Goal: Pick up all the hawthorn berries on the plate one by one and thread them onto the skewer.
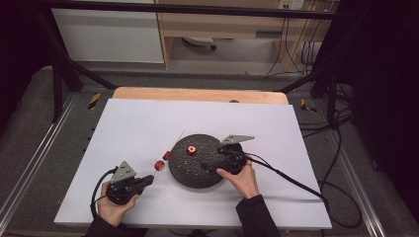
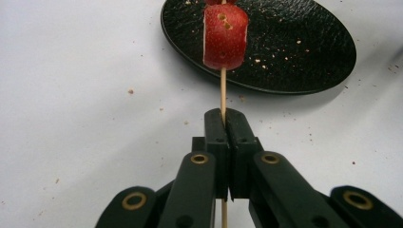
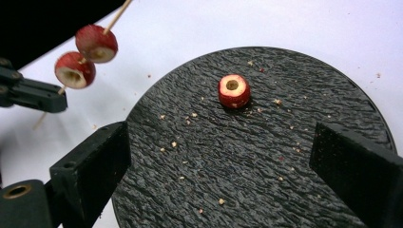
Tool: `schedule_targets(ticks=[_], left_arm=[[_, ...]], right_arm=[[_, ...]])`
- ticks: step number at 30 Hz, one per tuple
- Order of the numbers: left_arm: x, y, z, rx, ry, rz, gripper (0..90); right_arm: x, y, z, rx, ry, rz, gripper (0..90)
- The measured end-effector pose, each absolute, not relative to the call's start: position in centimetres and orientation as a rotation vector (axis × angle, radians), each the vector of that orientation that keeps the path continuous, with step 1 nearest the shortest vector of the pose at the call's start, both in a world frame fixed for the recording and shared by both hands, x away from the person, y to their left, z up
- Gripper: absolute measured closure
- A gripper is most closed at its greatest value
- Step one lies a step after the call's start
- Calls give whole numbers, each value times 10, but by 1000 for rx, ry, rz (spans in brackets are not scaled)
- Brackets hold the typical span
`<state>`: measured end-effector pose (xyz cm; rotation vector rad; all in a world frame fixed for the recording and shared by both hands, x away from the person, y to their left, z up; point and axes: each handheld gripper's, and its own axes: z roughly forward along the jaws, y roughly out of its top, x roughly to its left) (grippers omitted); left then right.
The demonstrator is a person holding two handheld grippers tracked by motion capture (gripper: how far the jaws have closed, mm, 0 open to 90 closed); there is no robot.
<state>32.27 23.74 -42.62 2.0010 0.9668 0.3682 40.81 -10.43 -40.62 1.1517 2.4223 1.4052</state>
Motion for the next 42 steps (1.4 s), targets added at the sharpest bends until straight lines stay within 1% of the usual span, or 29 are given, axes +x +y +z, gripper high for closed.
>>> schedule_targets(ticks=[9, 16, 30, 38, 42], left_arm=[[325, 242, -428, 2005, 971, 345, 884], [327, 243, -428, 2001, 971, 339, 884], [330, 243, -429, 2001, 983, 332, 884], [330, 243, -430, 2005, 999, 334, 884], [331, 243, -430, 2004, 1003, 332, 884]], right_arm=[[426, -90, -392, 1130, 2491, 1279, 71], [441, -75, -392, 1127, 2555, 1164, 75], [471, -42, -396, 1124, 2653, 992, 161], [484, -28, -405, 1115, 2696, 888, 265], [488, -22, -408, 1102, 2716, 870, 367]])
